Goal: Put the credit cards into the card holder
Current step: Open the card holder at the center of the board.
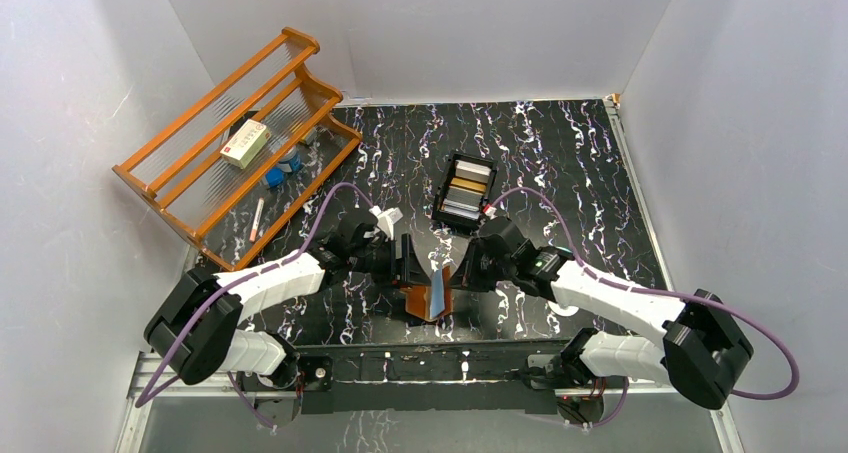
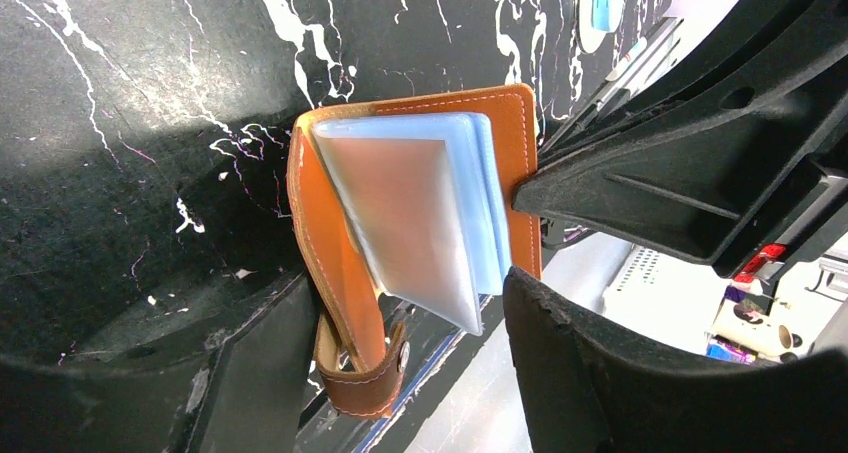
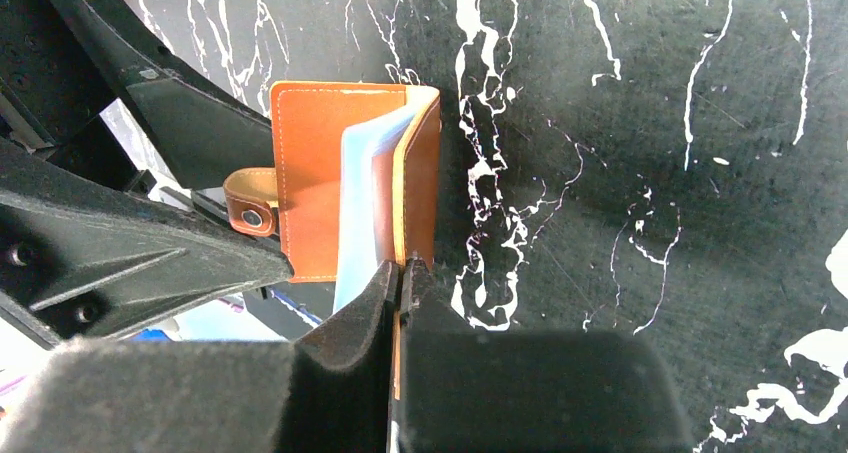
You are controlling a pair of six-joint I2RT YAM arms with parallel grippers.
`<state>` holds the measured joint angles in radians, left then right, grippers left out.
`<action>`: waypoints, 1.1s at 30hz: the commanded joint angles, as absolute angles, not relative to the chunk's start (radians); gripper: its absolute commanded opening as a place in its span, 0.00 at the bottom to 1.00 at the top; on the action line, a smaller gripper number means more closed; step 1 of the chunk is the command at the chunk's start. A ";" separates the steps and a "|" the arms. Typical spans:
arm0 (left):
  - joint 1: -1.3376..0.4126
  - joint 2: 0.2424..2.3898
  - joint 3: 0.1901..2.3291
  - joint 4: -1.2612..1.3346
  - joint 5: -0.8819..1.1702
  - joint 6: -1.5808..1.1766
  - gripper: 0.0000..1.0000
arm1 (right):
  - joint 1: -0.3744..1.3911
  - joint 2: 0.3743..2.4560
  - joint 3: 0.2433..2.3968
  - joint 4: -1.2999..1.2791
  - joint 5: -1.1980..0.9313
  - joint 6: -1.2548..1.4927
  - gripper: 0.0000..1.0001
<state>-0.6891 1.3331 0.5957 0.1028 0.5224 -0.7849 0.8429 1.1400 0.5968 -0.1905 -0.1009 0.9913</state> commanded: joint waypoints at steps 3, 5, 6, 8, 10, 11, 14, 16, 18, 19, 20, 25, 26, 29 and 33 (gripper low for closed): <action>-0.686 1.325 0.606 0.122 0.562 -0.782 0.64 | 0.845 1.171 0.694 -0.273 -0.084 1.002 0.00; -0.687 1.335 0.603 0.127 0.566 -0.782 0.65 | 0.847 1.171 0.691 -0.263 -0.089 1.005 0.00; -0.686 1.336 0.604 0.127 0.566 -0.782 0.65 | 0.847 1.169 0.692 -0.263 -0.088 1.008 0.00; -0.686 1.334 0.608 0.122 0.562 -0.776 0.66 | 0.848 1.166 0.706 -0.281 -0.078 1.017 0.00; -0.686 1.333 0.612 0.116 0.557 -0.772 0.66 | 0.850 1.170 0.729 -0.312 -0.065 1.019 0.00; -0.686 1.334 0.613 0.115 0.557 -0.770 0.66 | 0.851 1.174 0.737 -0.331 -0.062 1.018 0.00; -0.686 1.340 0.616 0.126 0.562 -0.773 0.66 | 0.852 1.190 0.750 -0.343 -0.059 1.017 0.00; -0.686 1.347 0.617 0.127 0.568 -0.774 0.67 | 0.869 1.210 0.781 -0.398 -0.014 1.013 0.00; -0.686 1.348 0.616 0.131 0.571 -0.769 0.68 | 0.898 1.244 0.832 -0.461 0.039 1.004 0.00; -0.687 1.348 0.611 0.138 0.571 -0.769 0.68 | 0.905 1.256 0.848 -0.477 0.046 1.003 0.00; -0.685 1.348 0.606 0.148 0.572 -0.772 0.68 | 0.909 1.264 0.854 -0.474 0.044 1.002 0.00; -0.686 1.364 0.588 0.194 0.584 -0.785 0.66 | 0.911 1.274 0.818 -0.422 0.015 1.017 0.00; -0.686 1.386 0.587 0.197 0.590 -0.785 0.66 | 0.911 1.270 0.810 -0.411 0.014 1.021 0.00; -0.687 1.407 0.587 0.194 0.591 -0.781 0.61 | 0.910 1.257 0.791 -0.385 0.013 1.018 0.00; -0.686 1.413 0.590 0.172 0.570 -0.763 0.48 | 0.909 1.249 0.782 -0.381 0.032 0.986 0.00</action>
<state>-0.6891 1.4147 0.5953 0.1787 0.5610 -0.7849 0.9085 1.2713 0.7910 -0.4145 0.0029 1.0016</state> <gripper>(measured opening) 0.521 0.067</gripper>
